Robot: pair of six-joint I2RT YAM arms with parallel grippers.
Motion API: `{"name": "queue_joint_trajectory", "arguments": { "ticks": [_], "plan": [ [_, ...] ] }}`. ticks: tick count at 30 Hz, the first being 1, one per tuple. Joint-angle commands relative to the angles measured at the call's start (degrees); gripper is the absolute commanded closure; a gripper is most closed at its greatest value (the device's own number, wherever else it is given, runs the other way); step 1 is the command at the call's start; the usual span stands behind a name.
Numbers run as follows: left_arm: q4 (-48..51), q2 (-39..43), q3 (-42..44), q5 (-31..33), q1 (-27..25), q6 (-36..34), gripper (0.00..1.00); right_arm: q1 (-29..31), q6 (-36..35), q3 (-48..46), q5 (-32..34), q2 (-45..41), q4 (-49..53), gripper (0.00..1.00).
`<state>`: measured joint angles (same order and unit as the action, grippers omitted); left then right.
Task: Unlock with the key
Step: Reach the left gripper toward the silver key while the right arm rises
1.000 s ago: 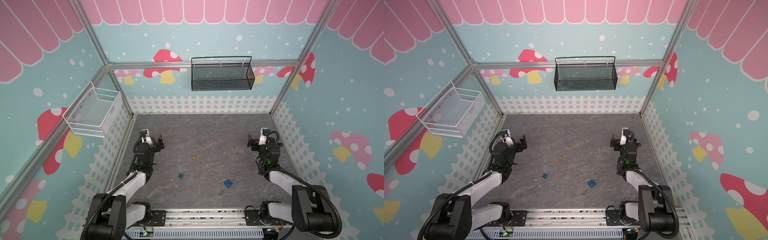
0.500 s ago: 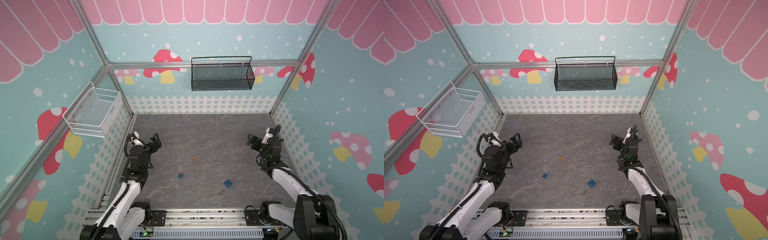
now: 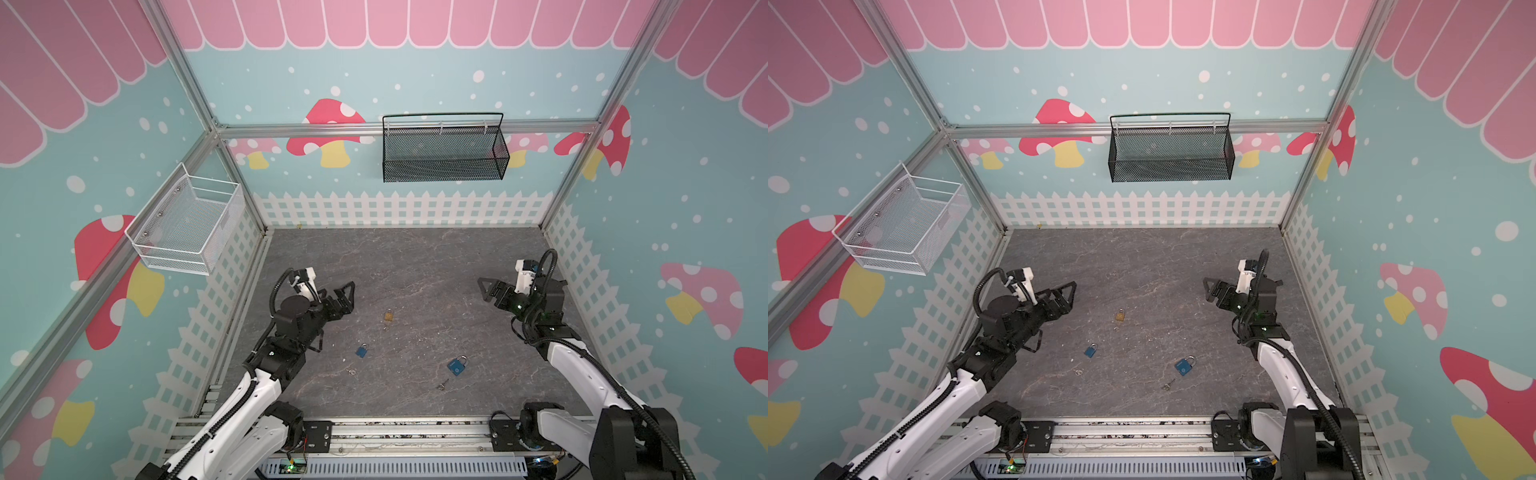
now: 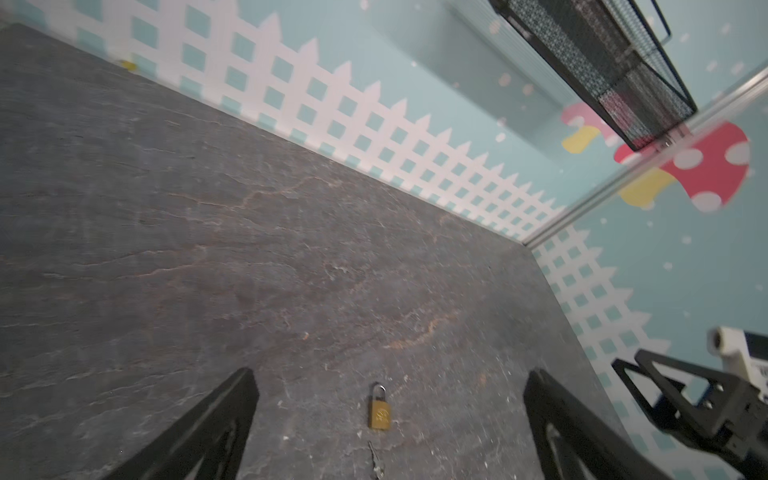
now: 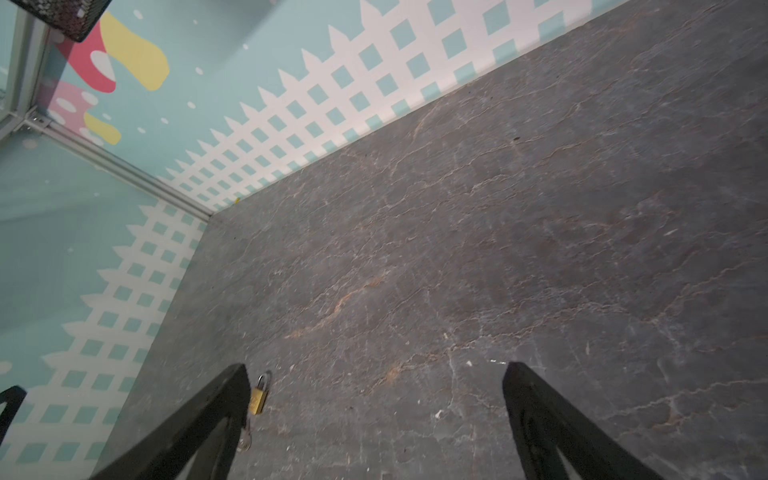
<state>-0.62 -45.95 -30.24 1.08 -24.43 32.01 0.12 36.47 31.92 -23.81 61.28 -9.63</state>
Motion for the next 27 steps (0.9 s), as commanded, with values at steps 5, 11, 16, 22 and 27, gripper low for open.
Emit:
{"name": "queue_joint_trajectory", "arguments": {
  "ticks": [5, 11, 16, 22, 27],
  "plan": [
    [1.78, -3.23, -0.13, 3.81, -17.00, -4.76, 0.04, 1.48, -2.73, -0.65, -7.83, -6.16, 11.50, 0.02],
    [-2.92, -10.90, -0.11, 4.07, -29.81, -8.63, 0.08, 3.76, -3.94, -2.74, -12.25, -8.62, 17.41, 0.02],
    [-3.09, -19.20, -2.34, 3.15, -35.63, -9.65, 0.12, 7.16, -2.37, -5.72, -13.75, -11.98, 19.94, 0.02],
    [-3.50, -30.79, -6.73, 0.28, -40.29, -11.15, 0.18, 9.49, -0.87, -9.62, -14.11, -14.82, 21.44, 0.02],
    [-4.20, -39.39, -10.72, -0.72, -43.21, -13.14, 0.23, 9.47, -1.97, -10.15, -12.20, -14.58, 22.48, 0.02]
  ]
}}
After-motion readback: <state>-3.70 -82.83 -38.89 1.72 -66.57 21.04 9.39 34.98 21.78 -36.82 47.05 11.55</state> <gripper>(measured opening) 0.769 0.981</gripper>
